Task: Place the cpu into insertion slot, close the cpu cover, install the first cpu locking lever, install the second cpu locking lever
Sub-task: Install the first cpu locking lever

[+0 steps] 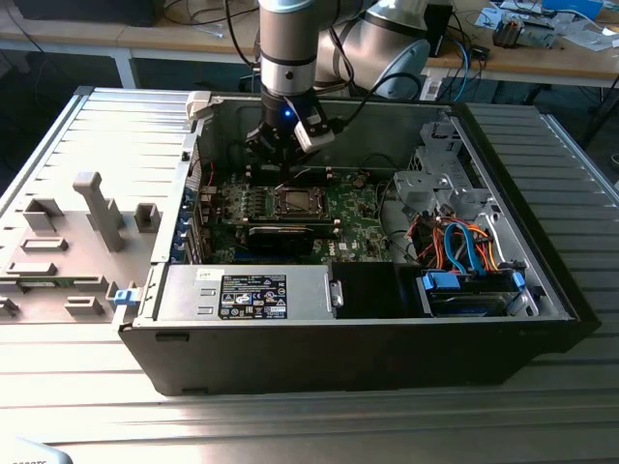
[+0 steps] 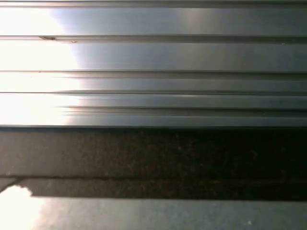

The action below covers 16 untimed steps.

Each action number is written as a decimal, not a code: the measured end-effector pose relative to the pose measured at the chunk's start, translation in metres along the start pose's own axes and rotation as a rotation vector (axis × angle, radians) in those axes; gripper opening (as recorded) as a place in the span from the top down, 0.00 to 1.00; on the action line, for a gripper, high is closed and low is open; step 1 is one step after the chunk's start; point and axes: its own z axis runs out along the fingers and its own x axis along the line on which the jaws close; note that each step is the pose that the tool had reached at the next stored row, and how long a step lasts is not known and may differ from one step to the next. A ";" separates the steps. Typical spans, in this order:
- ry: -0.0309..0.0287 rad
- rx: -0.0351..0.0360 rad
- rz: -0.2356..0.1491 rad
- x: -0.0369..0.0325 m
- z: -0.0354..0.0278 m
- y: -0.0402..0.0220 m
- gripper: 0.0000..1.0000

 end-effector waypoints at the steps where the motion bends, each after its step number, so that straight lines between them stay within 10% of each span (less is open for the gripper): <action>1: 0.0000 -0.0001 -0.003 0.0004 0.0002 0.0002 0.89; 16: 0.0003 -0.0001 -0.009 -0.0116 0.0064 0.0006 0.89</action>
